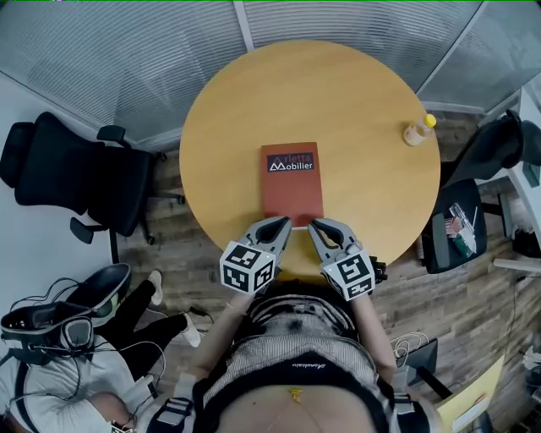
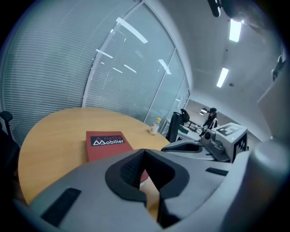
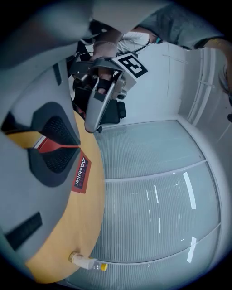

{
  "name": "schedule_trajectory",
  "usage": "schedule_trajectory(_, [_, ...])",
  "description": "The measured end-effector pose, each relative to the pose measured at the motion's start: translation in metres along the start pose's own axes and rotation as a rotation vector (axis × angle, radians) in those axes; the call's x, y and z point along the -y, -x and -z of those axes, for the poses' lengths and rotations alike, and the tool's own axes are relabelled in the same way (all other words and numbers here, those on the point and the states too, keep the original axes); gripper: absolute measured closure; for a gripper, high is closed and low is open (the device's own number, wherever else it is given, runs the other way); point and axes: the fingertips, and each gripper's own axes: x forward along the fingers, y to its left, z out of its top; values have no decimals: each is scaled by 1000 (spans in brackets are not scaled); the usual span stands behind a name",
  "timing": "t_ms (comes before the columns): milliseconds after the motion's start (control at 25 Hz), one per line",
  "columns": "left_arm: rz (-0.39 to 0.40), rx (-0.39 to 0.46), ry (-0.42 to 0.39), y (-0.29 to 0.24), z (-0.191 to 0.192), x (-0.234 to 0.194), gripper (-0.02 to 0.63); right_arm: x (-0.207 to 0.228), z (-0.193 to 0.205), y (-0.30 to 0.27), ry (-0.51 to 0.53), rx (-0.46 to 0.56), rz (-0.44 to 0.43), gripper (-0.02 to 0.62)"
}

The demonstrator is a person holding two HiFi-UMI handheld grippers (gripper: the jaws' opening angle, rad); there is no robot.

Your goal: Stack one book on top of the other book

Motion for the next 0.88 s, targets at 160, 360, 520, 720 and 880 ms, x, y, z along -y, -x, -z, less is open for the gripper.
schedule_trajectory(160, [36, 86, -50, 16, -23, 18, 588, -13, -26, 19, 15, 111, -16, 566])
schedule_trajectory(360, [64, 194, -103, 39, -53, 39, 588, -24, -66, 41, 67, 215, -5, 566])
schedule_trajectory(520, [92, 270, -144, 56, -78, 58, 589, -34, -98, 55, 89, 297, 3, 566])
schedule_trajectory(720, [111, 350, -194, 76, -107, 77, 589, -45, -133, 72, 102, 377, 2, 566])
schedule_trajectory(880, [124, 397, -211, 87, -120, 88, 588, -49, -150, 82, 111, 391, 11, 566])
